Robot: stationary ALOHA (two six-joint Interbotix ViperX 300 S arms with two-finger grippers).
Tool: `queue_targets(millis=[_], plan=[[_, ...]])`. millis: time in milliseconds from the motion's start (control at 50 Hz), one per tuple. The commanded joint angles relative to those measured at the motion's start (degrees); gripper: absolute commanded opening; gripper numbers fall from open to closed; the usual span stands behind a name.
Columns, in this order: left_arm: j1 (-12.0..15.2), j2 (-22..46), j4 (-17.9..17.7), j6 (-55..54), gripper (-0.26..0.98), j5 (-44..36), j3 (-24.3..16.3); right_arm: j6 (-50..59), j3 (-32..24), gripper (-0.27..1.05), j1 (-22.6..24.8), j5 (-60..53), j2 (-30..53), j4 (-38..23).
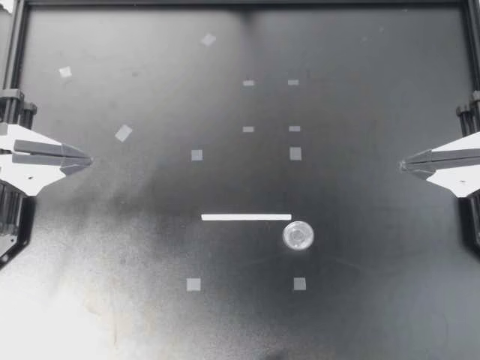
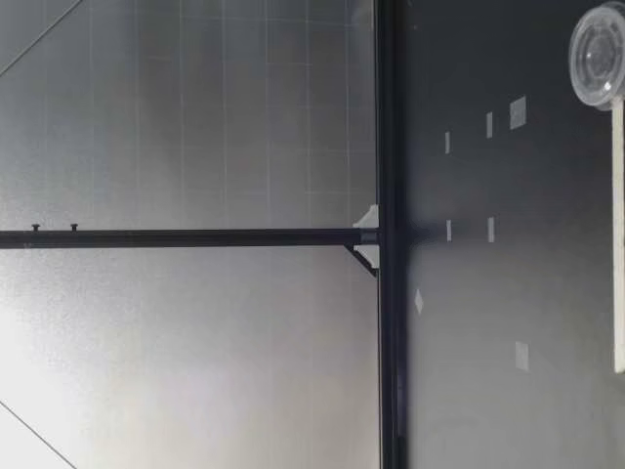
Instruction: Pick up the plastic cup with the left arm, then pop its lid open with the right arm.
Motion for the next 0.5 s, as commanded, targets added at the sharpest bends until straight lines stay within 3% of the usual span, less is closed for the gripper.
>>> queue_targets(millis=[0, 140, 320, 480], plan=[[-0.79, -0.97, 0.0, 0.62, 0.12, -0.35, 1.76, -0.26, 0.18, 0.05, 0.26, -0.09, -0.09, -0.09], [-0.79, -2.64, -0.18, -0.35, -0.03, -1.41, 4.48, 0.09, 2.29, -0.09, 0.26, -0.18, -1.23, -0.09], [-0.79, -2.11, -0.18, -0.44, -0.03, -2.2, 5.1, 0.35, 2.9, -0.09, 0.18, -0.44, -2.02, -0.09], [-0.79, 0.44, -0.62, -0.35, -0.03, -1.93, 3.43, 0.44, 0.0, -0.09, 0.18, 3.25, -0.53, 0.0]])
